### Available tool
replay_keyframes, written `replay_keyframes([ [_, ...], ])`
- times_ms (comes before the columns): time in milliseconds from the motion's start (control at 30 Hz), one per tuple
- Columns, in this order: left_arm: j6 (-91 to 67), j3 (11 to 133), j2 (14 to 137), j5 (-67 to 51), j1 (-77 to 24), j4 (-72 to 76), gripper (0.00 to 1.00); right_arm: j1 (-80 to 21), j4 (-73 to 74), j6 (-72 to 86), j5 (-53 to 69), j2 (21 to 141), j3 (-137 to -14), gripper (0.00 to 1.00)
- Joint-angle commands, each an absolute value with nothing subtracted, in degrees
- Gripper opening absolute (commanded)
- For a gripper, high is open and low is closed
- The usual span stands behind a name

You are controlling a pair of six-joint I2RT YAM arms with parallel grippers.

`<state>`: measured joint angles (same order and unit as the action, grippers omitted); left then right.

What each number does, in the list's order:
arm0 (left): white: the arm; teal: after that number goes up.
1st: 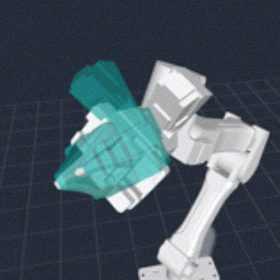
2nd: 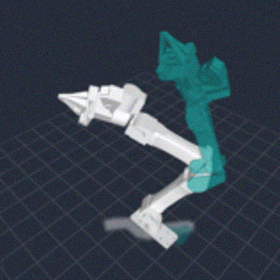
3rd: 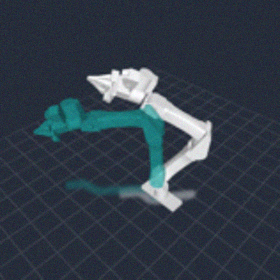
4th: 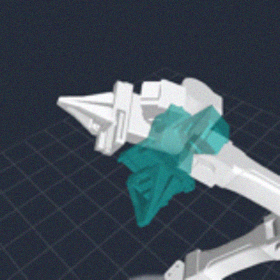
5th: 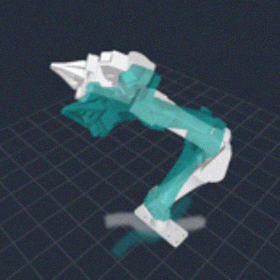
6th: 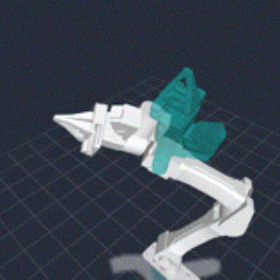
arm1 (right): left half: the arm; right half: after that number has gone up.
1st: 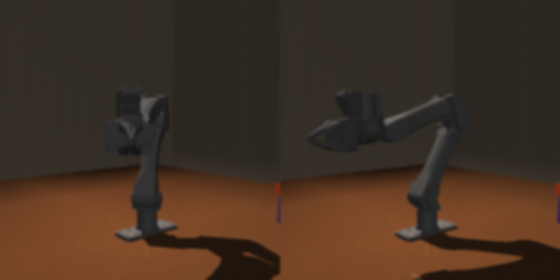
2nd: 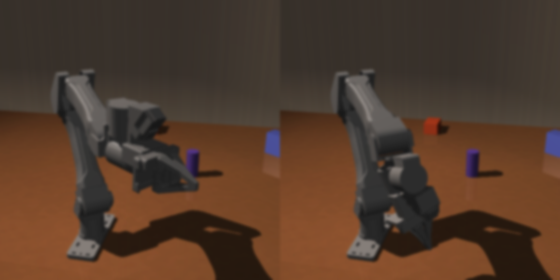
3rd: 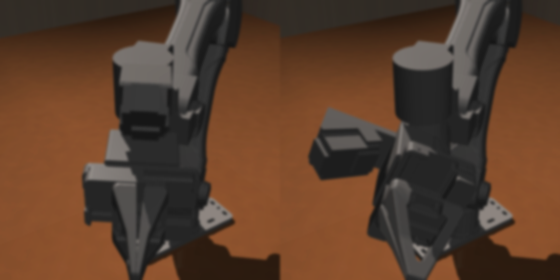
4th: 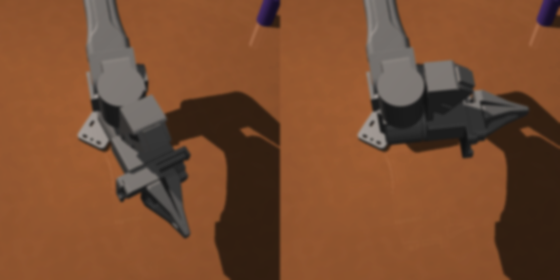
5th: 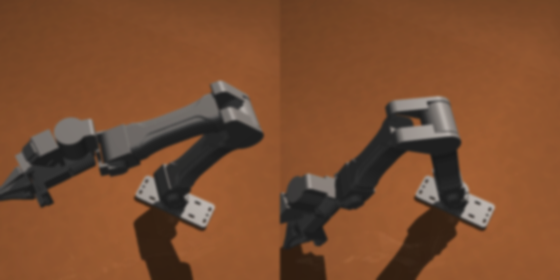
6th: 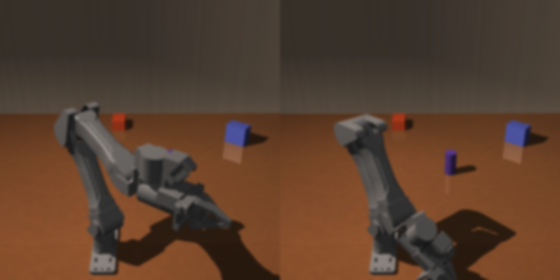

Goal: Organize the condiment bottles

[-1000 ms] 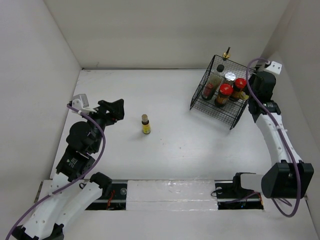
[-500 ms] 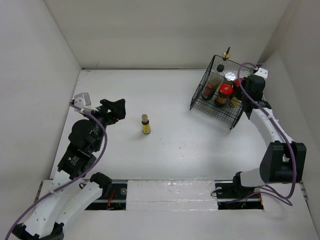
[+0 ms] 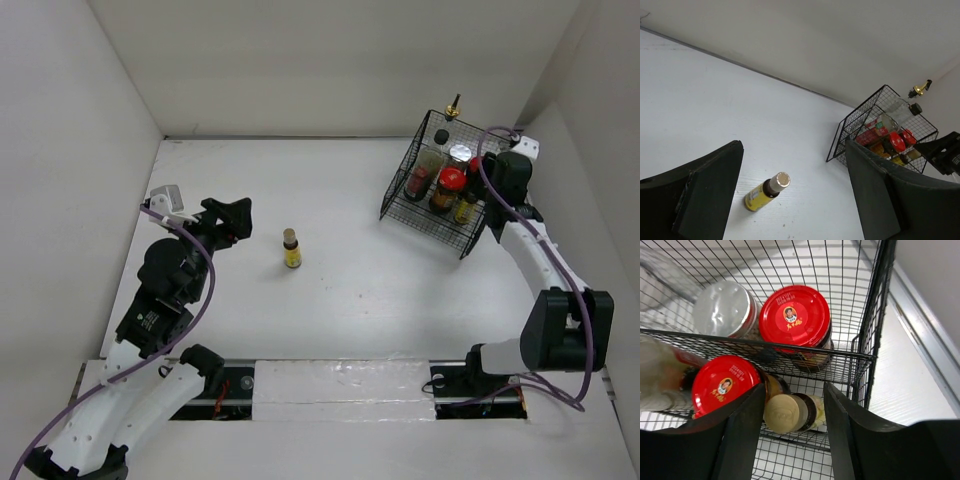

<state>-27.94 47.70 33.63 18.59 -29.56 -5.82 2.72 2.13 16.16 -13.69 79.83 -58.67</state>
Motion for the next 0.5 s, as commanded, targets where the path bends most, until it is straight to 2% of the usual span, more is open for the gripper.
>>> replay_keyframes([
  [0,-27.69,48.69,33.75,18.46,-29.71,-3.52,0.79,2.38,-1.76,16.52,-14.33,73.75,-58.62,0.56],
  [133,-27.69,48.69,33.75,18.46,-29.71,-3.52,0.79,-2.62,-3.07,15.74,-13.63,66.20,-56.44,0.56],
  [200,-27.69,48.69,33.75,17.84,-29.71,-3.52,0.79,-5.26,-6.49,15.12,-8.39,63.03,-55.29,0.56],
  [300,-27.69,48.69,33.75,17.84,-29.71,-3.52,0.79,-11.15,-12.65,12.75,1.72,63.10,-54.05,0.40],
  [333,-27.69,48.69,33.75,17.84,-29.71,-3.52,0.79,-14.99,-13.61,11.87,8.89,63.98,-54.05,0.25],
  [367,-27.69,48.69,33.75,17.84,-29.71,-3.52,0.79,-17.20,-14.32,10.82,12.44,65.20,-54.05,0.22],
  [433,-27.69,48.69,33.75,18.36,-29.71,-3.52,0.79,-22.12,-14.85,7.48,20.78,69.33,-54.93,0.22],
  [467,-27.69,48.69,33.75,18.37,-29.71,-3.52,0.79,-27.11,-14.85,6.60,22.48,70.65,-55.54,0.39],
])
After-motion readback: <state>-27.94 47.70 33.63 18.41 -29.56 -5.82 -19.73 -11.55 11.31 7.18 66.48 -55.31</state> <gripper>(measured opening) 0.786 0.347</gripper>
